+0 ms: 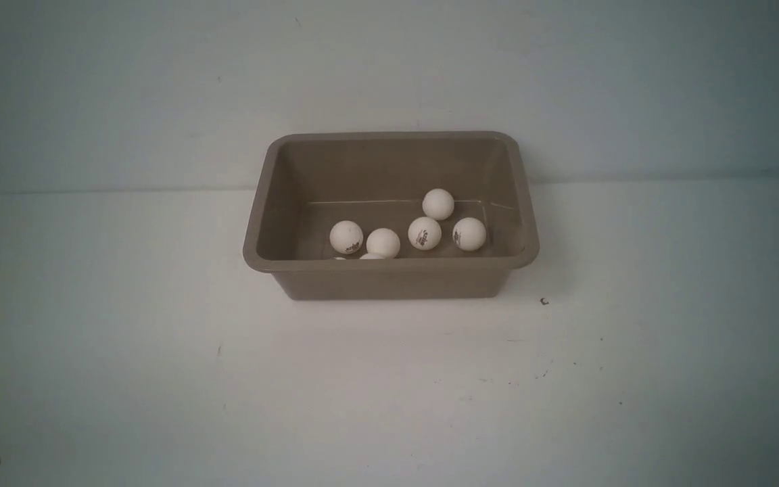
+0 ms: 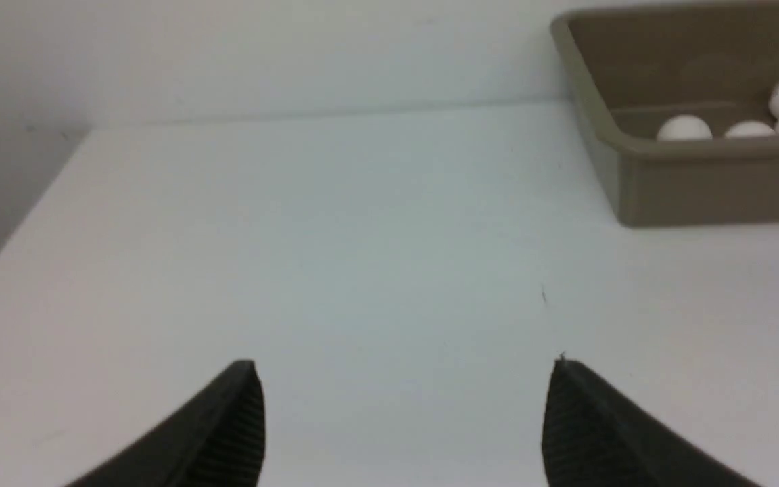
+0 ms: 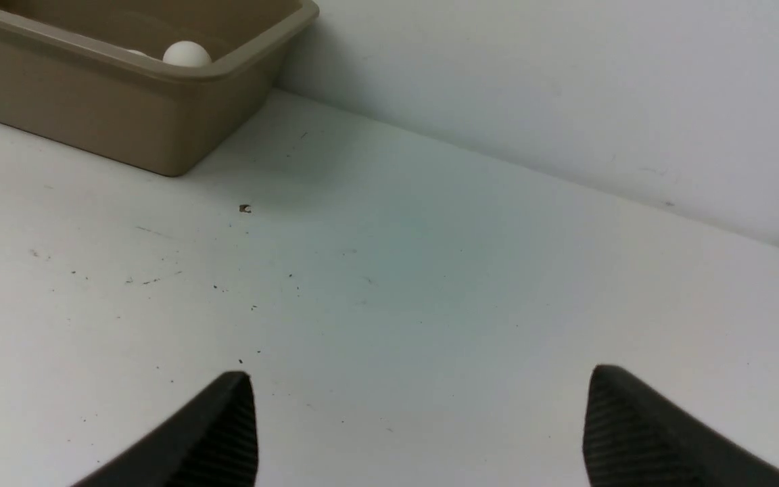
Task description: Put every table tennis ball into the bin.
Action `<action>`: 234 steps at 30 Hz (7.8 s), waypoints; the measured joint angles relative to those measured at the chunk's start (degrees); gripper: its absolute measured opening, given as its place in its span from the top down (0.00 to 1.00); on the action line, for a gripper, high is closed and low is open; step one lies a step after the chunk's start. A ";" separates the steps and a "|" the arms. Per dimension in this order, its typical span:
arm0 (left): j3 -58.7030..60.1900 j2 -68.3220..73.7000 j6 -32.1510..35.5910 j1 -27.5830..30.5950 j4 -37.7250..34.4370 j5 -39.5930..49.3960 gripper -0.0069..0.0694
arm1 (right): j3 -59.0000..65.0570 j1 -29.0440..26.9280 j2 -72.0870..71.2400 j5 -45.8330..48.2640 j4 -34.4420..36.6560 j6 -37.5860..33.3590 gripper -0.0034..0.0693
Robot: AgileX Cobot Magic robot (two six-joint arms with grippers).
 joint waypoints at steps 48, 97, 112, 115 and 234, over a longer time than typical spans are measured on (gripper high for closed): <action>12.34 -7.54 14.26 5.15 -12.47 -6.29 0.26 | 0.00 0.00 0.00 0.00 0.05 0.00 0.14; 12.34 -7.54 11.69 5.15 -12.02 -6.29 0.26 | -0.12 0.00 0.00 0.42 -5.31 7.15 0.14; 12.34 -7.54 11.69 5.15 -12.02 -6.29 0.26 | -0.30 0.00 0.00 -0.59 -31.40 39.88 0.14; 12.34 -7.54 11.69 5.15 -12.02 -6.29 0.26 | -0.30 0.00 0.00 -0.59 -31.45 40.00 0.14; 12.34 -7.54 11.69 5.15 -12.02 -6.29 0.26 | -0.25 4.88 0.00 -1.71 -35.16 47.28 0.14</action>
